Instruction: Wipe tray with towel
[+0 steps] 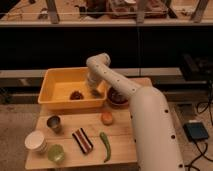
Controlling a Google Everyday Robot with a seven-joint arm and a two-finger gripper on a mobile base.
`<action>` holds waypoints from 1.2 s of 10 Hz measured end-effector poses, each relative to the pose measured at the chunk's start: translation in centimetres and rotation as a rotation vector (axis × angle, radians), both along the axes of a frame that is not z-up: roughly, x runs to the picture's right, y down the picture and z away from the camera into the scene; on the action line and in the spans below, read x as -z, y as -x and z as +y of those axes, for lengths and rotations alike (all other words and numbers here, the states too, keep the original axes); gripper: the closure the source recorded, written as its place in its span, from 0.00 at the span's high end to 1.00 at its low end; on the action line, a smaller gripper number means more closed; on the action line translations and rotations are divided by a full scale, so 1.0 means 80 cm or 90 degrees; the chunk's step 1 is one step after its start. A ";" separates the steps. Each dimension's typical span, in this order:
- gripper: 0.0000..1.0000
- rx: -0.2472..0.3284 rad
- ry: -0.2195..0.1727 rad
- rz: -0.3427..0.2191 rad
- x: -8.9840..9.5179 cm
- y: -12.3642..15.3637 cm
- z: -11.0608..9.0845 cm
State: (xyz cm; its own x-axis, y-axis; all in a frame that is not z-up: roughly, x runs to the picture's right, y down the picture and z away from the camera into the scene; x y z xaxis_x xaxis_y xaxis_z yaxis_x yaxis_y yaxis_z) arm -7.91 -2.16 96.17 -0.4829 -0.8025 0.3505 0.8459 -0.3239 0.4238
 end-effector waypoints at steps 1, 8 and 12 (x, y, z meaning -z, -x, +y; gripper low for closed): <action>0.00 -0.002 -0.007 0.004 -0.009 0.000 -0.015; 0.00 0.024 -0.033 -0.034 -0.001 0.097 -0.032; 0.00 0.050 -0.023 -0.081 0.050 0.110 0.022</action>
